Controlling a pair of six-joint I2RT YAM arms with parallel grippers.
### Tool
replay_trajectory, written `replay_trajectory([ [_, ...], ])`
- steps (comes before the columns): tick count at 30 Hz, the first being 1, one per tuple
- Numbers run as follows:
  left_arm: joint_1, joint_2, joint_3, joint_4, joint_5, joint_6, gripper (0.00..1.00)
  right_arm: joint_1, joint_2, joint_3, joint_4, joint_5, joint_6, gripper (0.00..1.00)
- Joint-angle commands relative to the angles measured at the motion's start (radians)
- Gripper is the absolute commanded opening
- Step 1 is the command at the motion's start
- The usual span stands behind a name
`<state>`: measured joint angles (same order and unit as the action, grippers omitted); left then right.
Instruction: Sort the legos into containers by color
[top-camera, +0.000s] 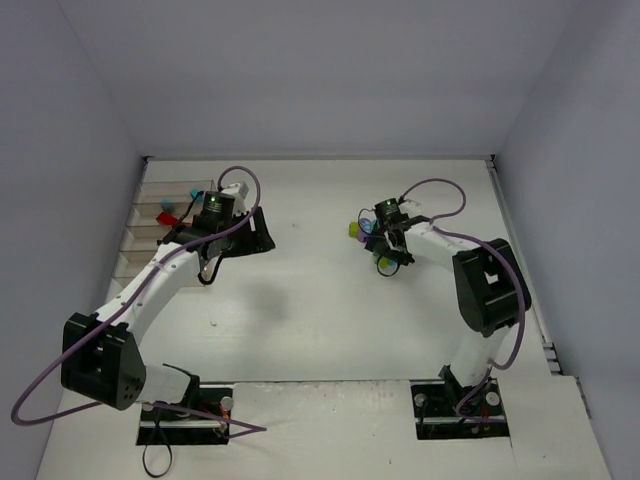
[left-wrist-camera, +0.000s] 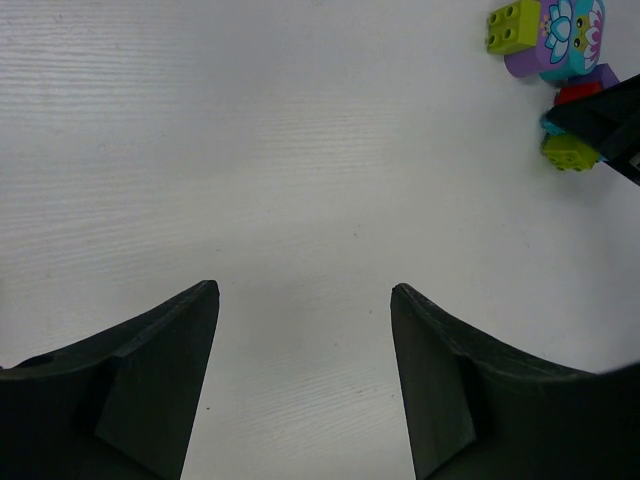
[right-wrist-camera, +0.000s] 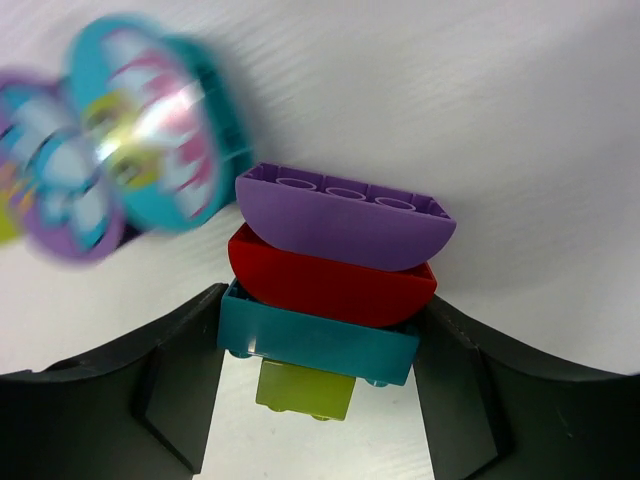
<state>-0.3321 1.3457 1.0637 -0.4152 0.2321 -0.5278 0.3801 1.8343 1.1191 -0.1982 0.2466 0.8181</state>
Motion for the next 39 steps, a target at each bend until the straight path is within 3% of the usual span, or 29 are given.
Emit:
replay_trajectory([
  [1, -0.002, -0.010, 0.070, 0.044, 0.042, -0.001, 0.63, 0.064, -0.165, -0.048, 0.224, -0.168, -0.346, 0.00],
  [5, -0.005, -0.014, 0.102, 0.039, 0.099, -0.008, 0.63, 0.180, -0.295, -0.114, 0.359, -0.329, -0.685, 0.00],
  [14, -0.005, -0.066, 0.193, 0.015, 0.248, -0.067, 0.63, 0.218, -0.495, -0.162, 0.381, -0.703, -1.063, 0.00],
  [20, -0.007, -0.083, 0.255, -0.016, 0.341, -0.132, 0.63, 0.247, -0.527, -0.145, 0.399, -0.865, -1.128, 0.00],
  [32, -0.007, -0.010, 0.228, 0.073, 0.535, -0.175, 0.63, 0.292, -0.491, -0.056, 0.350, -0.830, -1.175, 0.01],
  [39, -0.005, 0.004, 0.240, 0.078, 0.553, -0.166, 0.63, 0.324, -0.471, -0.036, 0.347, -0.823, -1.174, 0.01],
])
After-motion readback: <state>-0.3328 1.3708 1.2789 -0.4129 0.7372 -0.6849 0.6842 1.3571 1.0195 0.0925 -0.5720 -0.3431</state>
